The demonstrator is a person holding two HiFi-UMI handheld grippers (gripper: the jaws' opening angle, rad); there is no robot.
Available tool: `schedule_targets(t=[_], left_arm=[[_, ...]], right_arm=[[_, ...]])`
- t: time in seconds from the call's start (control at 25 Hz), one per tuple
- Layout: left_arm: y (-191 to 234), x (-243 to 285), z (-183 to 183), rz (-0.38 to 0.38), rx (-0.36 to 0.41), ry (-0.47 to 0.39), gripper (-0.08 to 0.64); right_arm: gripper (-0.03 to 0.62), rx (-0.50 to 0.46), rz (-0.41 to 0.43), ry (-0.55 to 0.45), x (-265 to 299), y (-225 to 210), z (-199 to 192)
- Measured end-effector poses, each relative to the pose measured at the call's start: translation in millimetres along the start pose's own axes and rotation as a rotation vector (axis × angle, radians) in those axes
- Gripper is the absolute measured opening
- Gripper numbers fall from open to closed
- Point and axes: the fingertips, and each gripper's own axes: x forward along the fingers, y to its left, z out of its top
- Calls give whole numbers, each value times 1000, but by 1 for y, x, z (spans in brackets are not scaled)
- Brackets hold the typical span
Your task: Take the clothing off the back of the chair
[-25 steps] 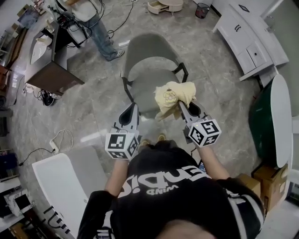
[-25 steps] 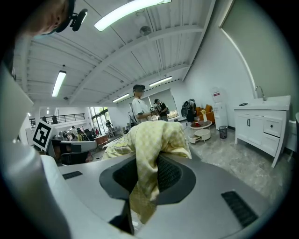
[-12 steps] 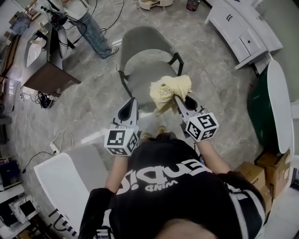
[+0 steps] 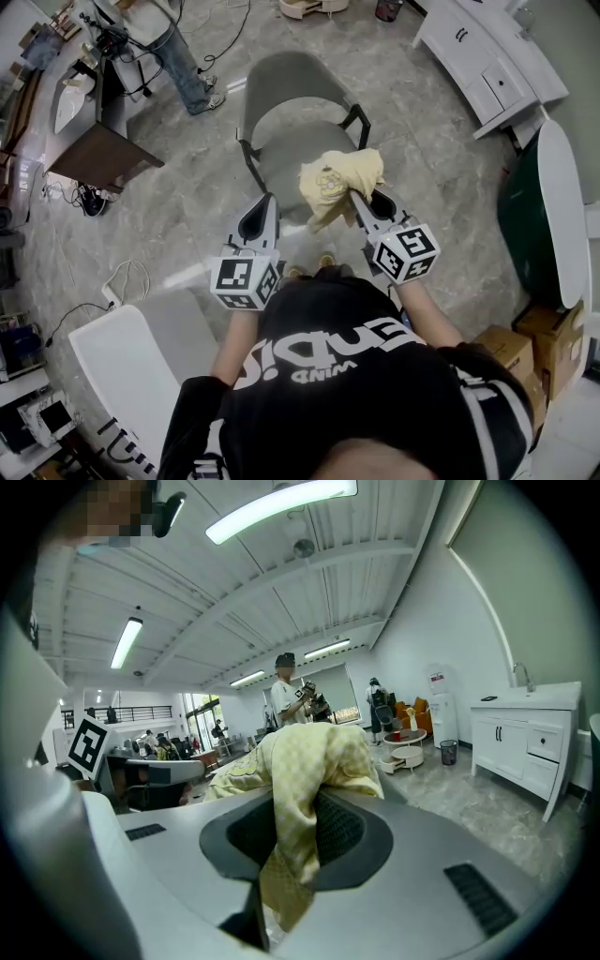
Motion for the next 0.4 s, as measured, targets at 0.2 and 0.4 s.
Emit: schedule_targets(t=[0.2,0.4], left_arm=[[2,0,-4,8,-6,2,15],[2,3,-8,11,-11,7,15]], right_arm=[[81,-1,8,5,1,1,-4],[81,3,12,12,2,-2,-9]])
